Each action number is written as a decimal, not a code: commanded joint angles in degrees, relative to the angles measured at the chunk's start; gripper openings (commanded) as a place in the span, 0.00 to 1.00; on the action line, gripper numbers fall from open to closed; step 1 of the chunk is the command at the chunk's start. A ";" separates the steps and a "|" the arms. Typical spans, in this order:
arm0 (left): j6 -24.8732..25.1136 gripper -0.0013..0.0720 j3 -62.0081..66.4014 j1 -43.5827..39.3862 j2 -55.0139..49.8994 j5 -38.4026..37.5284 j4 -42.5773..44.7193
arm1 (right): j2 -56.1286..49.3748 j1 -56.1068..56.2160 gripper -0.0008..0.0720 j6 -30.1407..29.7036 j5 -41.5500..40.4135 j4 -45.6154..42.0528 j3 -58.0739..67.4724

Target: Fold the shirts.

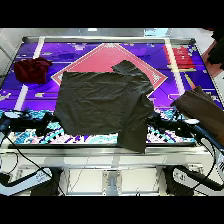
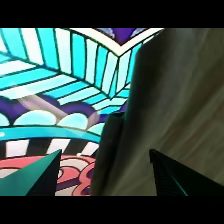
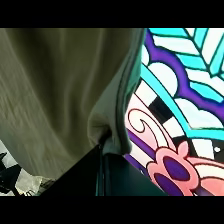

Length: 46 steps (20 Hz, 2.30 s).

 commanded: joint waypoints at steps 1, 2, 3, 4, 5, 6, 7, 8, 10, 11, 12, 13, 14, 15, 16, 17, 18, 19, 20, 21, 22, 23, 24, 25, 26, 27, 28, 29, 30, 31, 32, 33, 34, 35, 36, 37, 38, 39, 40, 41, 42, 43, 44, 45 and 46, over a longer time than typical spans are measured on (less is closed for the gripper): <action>2.64 0.84 -0.04 -0.96 -2.82 1.75 -4.68 | 0.00 0.04 0.05 -0.72 0.04 1.14 -0.04; 3.82 0.84 -0.04 -2.03 -3.85 2.03 -6.60 | 0.00 0.04 0.05 -0.72 0.13 1.14 -0.04; 4.48 0.78 -0.04 -3.21 -4.52 2.80 -7.87 | 0.00 0.04 0.05 -0.72 0.26 1.16 -0.02; 4.48 0.70 -0.04 -4.26 -4.85 3.91 -8.15 | 0.00 0.04 0.05 -0.72 0.33 1.16 -0.04; 4.46 0.65 -0.04 -5.14 -4.87 4.96 -8.15 | 0.00 0.04 0.05 -0.72 0.39 1.16 -0.02; 4.39 0.62 0.00 -5.66 -4.85 5.22 -8.26 | 0.00 0.04 0.05 -0.70 0.50 1.16 -0.02; 4.44 0.28 0.11 -5.68 -4.85 4.52 -8.22 | 0.04 0.04 0.05 -0.72 0.68 1.18 -0.02; 4.70 0.04 0.44 -5.53 -4.83 3.74 -8.15 | 0.11 0.04 0.05 -0.74 0.94 1.14 0.09; 4.92 0.03 2.23 -4.72 -4.28 1.79 -8.35 | 0.28 0.00 0.05 -3.30 3.30 1.99 1.44; 5.73 0.03 3.98 -3.91 -3.48 -0.31 -8.66 | 1.09 -0.07 0.05 -4.00 4.63 2.49 2.67; 7.82 0.03 6.08 -2.89 -2.12 -3.02 -8.94 | 2.84 -0.11 0.05 -4.35 6.19 2.45 4.33; 10.43 0.03 8.81 -1.42 0.07 -6.51 -9.18 | 5.22 -0.13 0.05 -4.61 7.69 2.23 6.23; 12.98 0.03 11.67 0.20 2.71 -10.03 -9.40 | 8.52 -0.13 0.05 -4.94 9.53 1.92 8.63; 15.41 0.03 14.95 2.03 6.08 -13.66 -9.42 | 12.13 -0.39 0.04 -4.94 11.41 0.96 11.10; 16.76 0.03 18.03 3.67 9.53 -16.59 -9.44 | 16.63 -0.66 0.04 -4.94 13.75 -0.44 13.99; 17.77 0.03 21.33 5.22 13.40 -19.12 -9.46 | 21.18 -1.22 0.04 -4.87 15.78 -2.23 16.81; 18.69 0.03 24.39 6.16 16.92 -20.70 -9.46 | 26.45 -1.81 0.04 -4.39 17.03 -3.87 19.96; 19.21 0.03 27.85 6.40 20.50 -21.84 -9.46 | 31.54 -2.51 0.04 -2.93 17.20 -4.94 23.04; 19.21 0.03 31.15 6.29 23.43 -21.94 -9.55 | 36.92 -3.48 0.04 -0.76 17.14 -5.33 26.49; 19.28 0.03 34.71 6.08 26.14 -21.09 -10.71 | 41.55 -4.68 0.04 0.50 16.96 -5.60 29.92; 19.28 0.03 38.32 6.10 28.11 -19.74 -11.87 | 46.14 -6.03 0.04 1.27 16.04 -6.23 33.77; 19.26 0.03 42.60 6.10 29.75 -17.90 -12.09 | 49.92 -7.23 0.04 1.79 14.25 -8.00 37.86; 19.21 0.03 46.58 6.10 30.73 -16.39 -12.02 | 52.52 -7.98 0.04 3.10 12.17 -10.73 41.77; 19.21 0.03 51.04 6.10 31.12 -16.00 -11.80 | 53.92 -8.31 0.04 4.94 10.49 -14.03 45.59; 19.21 0.03 54.84 6.10 31.10 -16.00 -11.39 | 54.10 -8.28 0.04 6.14 9.90 -17.44 49.70; 19.21 0.03 57.86 6.10 31.10 -15.17 -11.19 | 53.37 -8.28 0.04 6.14 9.79 -19.63 52.81; 19.23 0.03 59.43 6.10 31.08 -13.60 -11.10 | 51.89 -8.28 0.04 6.03 9.79 -20.63 54.99; 19.30 0.03 59.76 6.10 31.08 -11.32 -11.10 | 50.31 -8.28 0.04 5.57 9.53 -20.59 55.87; 19.45 0.03 59.76 6.10 30.47 -10.40 -10.75 | 47.78 -8.28 0.04 4.24 8.76 -20.11 56.04; 19.41 0.03 59.63 6.08 28.98 -11.02 -10.71 | 44.24 -8.28 0.04 2.38 8.52 -19.39 56.02; 19.39 0.03 59.58 6.08 26.82 -13.14 -10.73 | 40.00 -8.28 0.04 1.22 8.57 -18.45 56.02; 19.39 0.03 59.56 5.51 24.22 -15.72 -10.71 | 34.69 -8.26 0.04 0.31 8.61 -16.20 56.00; 19.41 0.03 59.32 3.61 21.20 -18.05 -10.36 | 29.22 -8.22 0.04 -2.10 8.63 -13.31 56.02; 19.39 0.03 58.75 0.55 17.62 -19.89 -9.03 | 23.04 -8.02 0.04 -4.13 8.66 -10.27 56.02; 19.37 0.03 57.77 -4.13 13.86 -20.35 -5.99 | 17.22 -7.45 0.04 -5.51 8.48 -8.17 56.02; 19.32 0.03 56.68 -8.94 10.29 -19.74 -0.87 | 11.02 -6.54 0.04 -6.64 7.98 -7.19 56.02; 18.75 0.03 55.71 -14.08 6.40 -17.99 5.99 | 5.57 -5.22 0.04 -6.99 6.51 -7.48 56.02; 16.02 0.03 54.95 -19.08 1.88 -14.47 14.88 | -0.09 -3.48 0.04 -7.91 3.98 -7.67 56.02; 11.65 0.03 54.77 -23.19 -3.02 -10.25 23.78 | -5.07 -1.86 0.04 -8.13 0.63 -7.87 56.02; 7.80 0.03 54.80 -25.92 -7.65 -5.95 30.73 | -10.08 -0.09 0.04 -8.20 -3.41 -7.93 56.02; 3.43 0.03 54.88 -27.78 -12.46 -1.05 36.02 | -14.32 1.42 0.04 -8.46 -7.41 -7.98 56.02; -0.63 0.03 55.12 -28.59 -16.57 3.04 38.82 | -18.38 2.95 0.04 -9.33 -11.96 -7.89 56.02; -3.93 0.03 55.41 -28.79 -20.17 6.80 39.39 | -21.68 4.33 0.04 -9.44 -16.76 -7.89 56.02; -6.99 0.03 56.00 -28.79 -23.54 9.92 38.95 | -24.00 5.66 0.04 -9.42 -21.62 -7.74 56.02; -8.09 0.03 56.72 -28.79 -26.01 11.50 37.97 | -25.64 7.08 0.04 -9.42 -27.19 -7.67 56.02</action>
